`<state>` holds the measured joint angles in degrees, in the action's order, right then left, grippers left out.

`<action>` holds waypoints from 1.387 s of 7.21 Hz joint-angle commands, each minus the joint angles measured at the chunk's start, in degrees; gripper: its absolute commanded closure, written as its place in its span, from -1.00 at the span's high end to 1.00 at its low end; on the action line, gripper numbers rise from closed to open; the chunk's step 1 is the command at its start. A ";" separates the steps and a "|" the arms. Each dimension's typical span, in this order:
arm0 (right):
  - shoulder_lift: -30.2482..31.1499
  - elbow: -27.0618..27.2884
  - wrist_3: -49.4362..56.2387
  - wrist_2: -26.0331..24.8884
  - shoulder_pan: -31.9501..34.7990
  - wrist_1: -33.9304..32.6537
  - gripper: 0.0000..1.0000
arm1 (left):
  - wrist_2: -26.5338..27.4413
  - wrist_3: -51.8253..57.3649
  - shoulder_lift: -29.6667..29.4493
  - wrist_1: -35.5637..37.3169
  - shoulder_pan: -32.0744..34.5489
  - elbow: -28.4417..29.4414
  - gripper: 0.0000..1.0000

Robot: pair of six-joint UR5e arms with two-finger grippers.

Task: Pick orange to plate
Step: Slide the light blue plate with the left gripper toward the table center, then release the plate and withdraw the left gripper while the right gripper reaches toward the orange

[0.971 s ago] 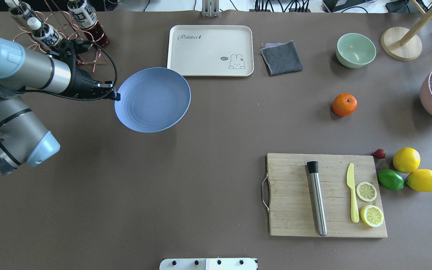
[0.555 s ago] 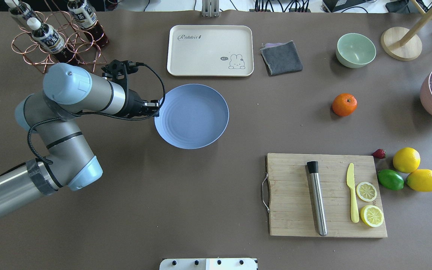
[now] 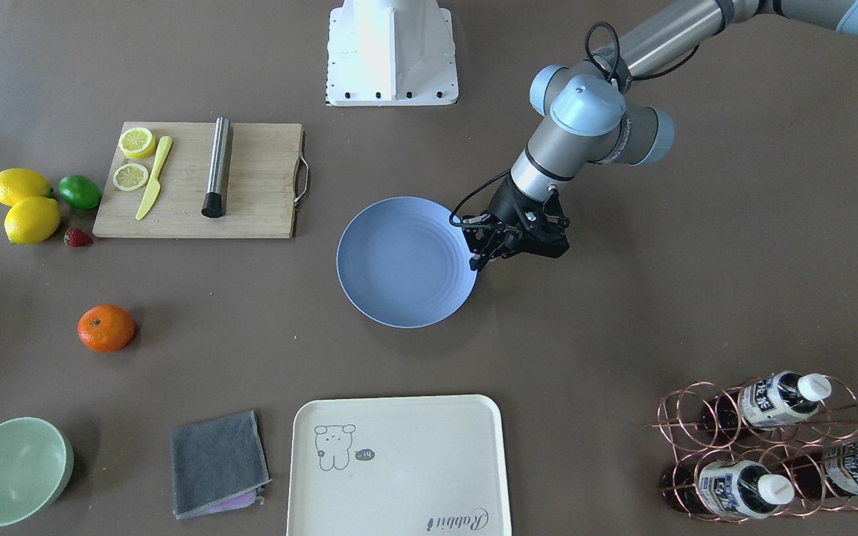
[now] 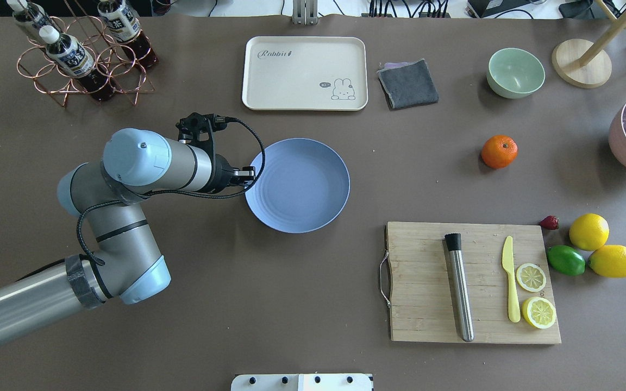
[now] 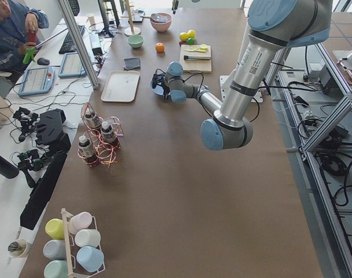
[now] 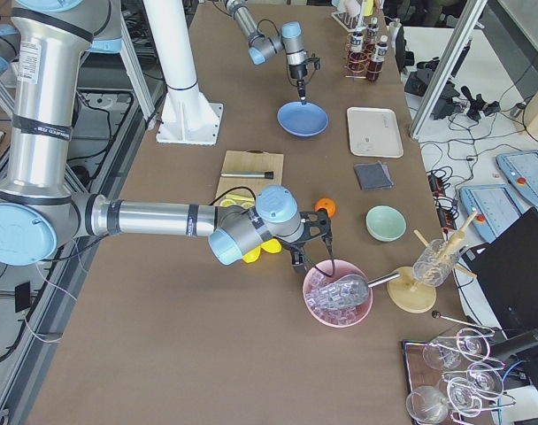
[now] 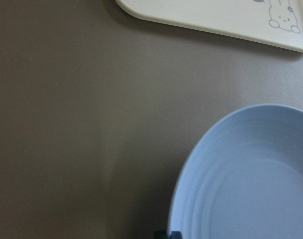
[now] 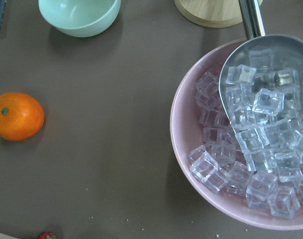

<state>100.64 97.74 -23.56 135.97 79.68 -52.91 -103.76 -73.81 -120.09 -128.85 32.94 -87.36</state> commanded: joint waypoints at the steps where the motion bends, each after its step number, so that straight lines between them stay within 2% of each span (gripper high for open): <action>1: 0.00 0.00 0.00 0.00 -0.14 0.00 1.00 | 0.40 -0.02 -0.06 -0.08 -0.15 0.35 -1.00; 2: 0.00 -0.09 0.00 0.00 -0.31 0.00 1.00 | 0.49 -0.02 -0.06 -0.08 -0.15 0.35 -0.06; 3: -0.53 -0.09 -1.30 -0.35 -0.92 -0.09 0.99 | 3.10 0.16 0.38 -0.34 -0.15 0.09 0.95; 4: -2.53 0.00 -6.28 -2.79 -2.93 -0.26 0.99 | 3.39 0.33 0.73 0.00 0.02 -1.66 0.96; 5: -4.99 0.09 -10.76 -6.82 -6.87 -0.79 0.99 | 1.39 0.68 3.26 2.27 1.59 -5.15 0.96; 6: -8.32 0.00 -12.72 -9.12 -9.34 -4.45 0.99 | -4.90 4.17 6.24 6.38 6.39 -10.06 0.96; 8: -16.13 0.18 -12.83 -14.83 -14.09 -16.03 0.98 | -11.87 14.78 15.72 7.30 13.69 -16.85 0.97; 9: -19.74 0.09 -12.92 -15.29 -15.42 -21.04 0.98 | -17.47 21.10 18.72 7.39 20.00 -16.70 0.98; 10: -22.13 -0.70 -13.18 -16.25 -17.96 -23.18 0.98 | -22.14 30.73 23.19 7.21 26.33 -16.88 1.00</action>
<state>82.21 97.66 -36.46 121.09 64.51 -71.85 -119.88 -53.29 -102.00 -121.64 51.74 -103.63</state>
